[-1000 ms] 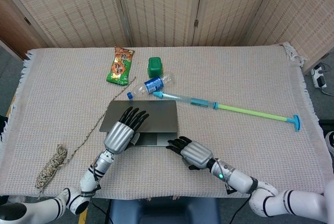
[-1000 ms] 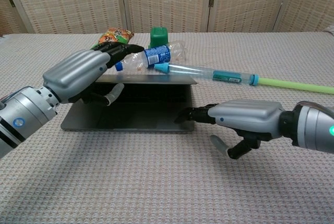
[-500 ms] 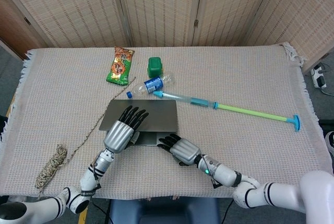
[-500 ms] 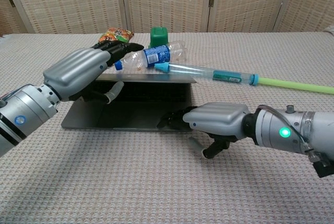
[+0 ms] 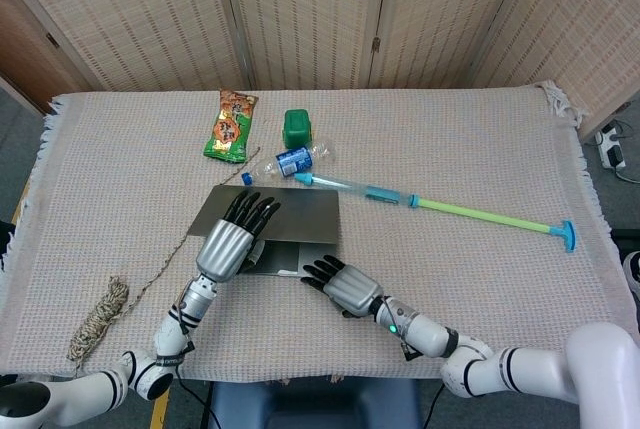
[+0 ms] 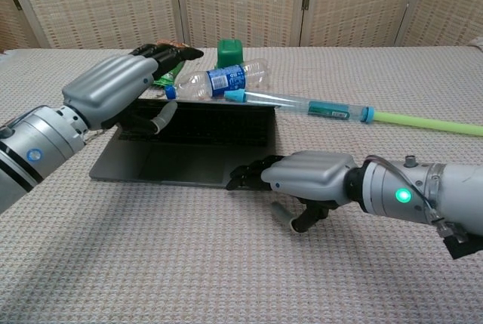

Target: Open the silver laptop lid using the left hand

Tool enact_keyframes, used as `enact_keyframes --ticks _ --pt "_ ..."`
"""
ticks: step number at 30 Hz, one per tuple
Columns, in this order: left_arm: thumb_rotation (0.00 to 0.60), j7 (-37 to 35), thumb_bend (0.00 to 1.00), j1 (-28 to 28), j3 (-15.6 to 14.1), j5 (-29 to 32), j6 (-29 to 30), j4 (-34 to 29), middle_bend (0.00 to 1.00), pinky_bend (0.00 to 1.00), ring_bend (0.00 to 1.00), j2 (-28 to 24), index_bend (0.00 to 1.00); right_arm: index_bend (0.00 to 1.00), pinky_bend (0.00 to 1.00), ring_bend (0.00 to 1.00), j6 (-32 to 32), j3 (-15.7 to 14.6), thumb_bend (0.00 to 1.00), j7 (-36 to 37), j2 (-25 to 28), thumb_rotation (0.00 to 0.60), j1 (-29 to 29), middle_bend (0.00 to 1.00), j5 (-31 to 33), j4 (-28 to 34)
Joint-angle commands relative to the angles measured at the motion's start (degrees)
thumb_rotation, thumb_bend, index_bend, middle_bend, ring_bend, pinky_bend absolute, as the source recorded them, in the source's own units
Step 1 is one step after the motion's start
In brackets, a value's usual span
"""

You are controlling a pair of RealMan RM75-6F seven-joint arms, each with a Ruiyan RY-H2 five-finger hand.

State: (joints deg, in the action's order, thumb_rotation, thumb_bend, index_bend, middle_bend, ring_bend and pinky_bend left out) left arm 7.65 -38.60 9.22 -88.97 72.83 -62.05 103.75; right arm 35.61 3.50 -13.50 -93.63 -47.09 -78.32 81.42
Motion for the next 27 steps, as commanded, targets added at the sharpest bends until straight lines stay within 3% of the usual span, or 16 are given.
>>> enact_keyframes --ticks 1,15,20,27 --pt "0.600 0.47 0.63 -0.68 1.01 0.80 -0.54 -0.44 0.11 0.00 0.00 -0.58 0.02 0.00 0.00 0.02 0.07 -0.18 0.82 -0.87 0.02 0.600 -0.33 0.00 0.92 0.27" --pt "0.600 2.06 0.63 -4.36 4.99 5.18 -5.33 0.96 0.10 0.00 0.00 -3.12 0.02 0.00 0.00 0.03 0.71 -0.44 0.82 -2.99 -0.47 0.600 -1.26 0.00 3.91 0.06" --pt "0.600 2.17 0.63 -6.20 8.62 9.75 -8.73 1.34 0.09 0.00 0.00 -5.37 0.01 0.00 0.00 0.02 0.88 -0.32 0.82 -3.67 -0.83 0.600 -1.75 0.00 5.25 -0.24" --pt "0.600 3.04 0.63 -8.05 11.38 15.00 -13.04 1.00 0.07 0.00 0.00 -8.42 0.00 0.00 0.00 0.03 1.07 -0.42 0.82 -4.39 -1.22 0.600 -2.33 0.00 6.46 -0.46"
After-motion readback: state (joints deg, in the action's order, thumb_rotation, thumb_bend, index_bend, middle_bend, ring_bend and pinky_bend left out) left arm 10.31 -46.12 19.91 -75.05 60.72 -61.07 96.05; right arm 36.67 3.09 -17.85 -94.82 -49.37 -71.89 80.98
